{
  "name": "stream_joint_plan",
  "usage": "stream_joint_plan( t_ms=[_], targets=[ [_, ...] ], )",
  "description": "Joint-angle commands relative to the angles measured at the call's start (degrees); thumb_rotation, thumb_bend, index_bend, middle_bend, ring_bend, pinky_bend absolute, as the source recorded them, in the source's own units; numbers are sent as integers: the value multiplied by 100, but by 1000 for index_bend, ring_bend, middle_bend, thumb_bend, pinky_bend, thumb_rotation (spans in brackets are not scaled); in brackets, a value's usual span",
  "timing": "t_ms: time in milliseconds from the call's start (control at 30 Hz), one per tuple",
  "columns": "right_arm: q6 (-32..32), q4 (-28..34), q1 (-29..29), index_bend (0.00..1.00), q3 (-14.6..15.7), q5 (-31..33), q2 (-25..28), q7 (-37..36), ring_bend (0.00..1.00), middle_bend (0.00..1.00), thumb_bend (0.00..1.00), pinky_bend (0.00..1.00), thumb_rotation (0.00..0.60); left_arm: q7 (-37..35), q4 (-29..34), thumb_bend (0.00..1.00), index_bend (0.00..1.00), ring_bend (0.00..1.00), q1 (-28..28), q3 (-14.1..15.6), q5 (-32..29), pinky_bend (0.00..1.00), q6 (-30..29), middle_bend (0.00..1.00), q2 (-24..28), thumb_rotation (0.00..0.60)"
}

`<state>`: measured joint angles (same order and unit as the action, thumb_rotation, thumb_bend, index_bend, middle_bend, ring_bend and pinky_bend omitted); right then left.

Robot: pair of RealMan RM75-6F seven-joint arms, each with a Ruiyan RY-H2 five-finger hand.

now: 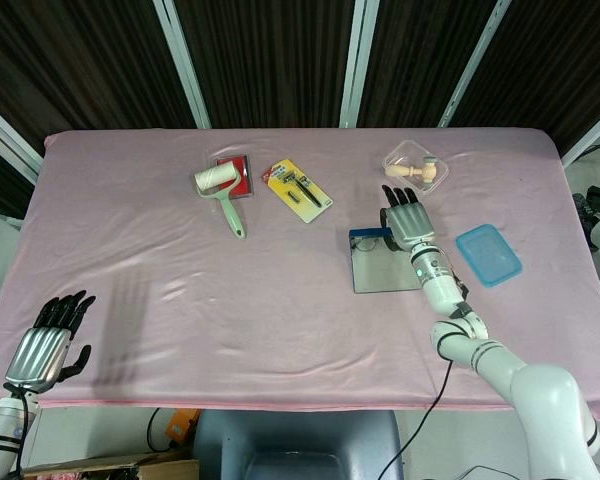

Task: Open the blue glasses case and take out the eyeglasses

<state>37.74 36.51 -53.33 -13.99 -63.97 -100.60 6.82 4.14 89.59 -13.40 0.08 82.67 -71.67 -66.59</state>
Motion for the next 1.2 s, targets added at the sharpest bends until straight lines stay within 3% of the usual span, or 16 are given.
stream_joint_plan(
  t_ms=[33,267,667,1200],
  targets=[
    [448,-163,141,692,76,-349,-137,-415,35,104,530,0,600,5,4,423,0,0,-4,1,-4,31,10,0,-1,600],
    [1450,-707,347,692,365,-1029,-489,-909,35,105,530,0,600,-10,12,424,0,0,-9,11,13,31,15,0,6,600],
    [2347,-1614,606,692,635,-1554,-1116,-1003,36,111,530,0,600,-50,18,424,0,0,-17,39,58,31,28,0,27,600],
    [2197,-1977,562,692,434,-1494,-1241,-982,38,112,529,0,600,-34,17,423,0,0,-18,52,76,31,23,0,22,600]
  ],
)
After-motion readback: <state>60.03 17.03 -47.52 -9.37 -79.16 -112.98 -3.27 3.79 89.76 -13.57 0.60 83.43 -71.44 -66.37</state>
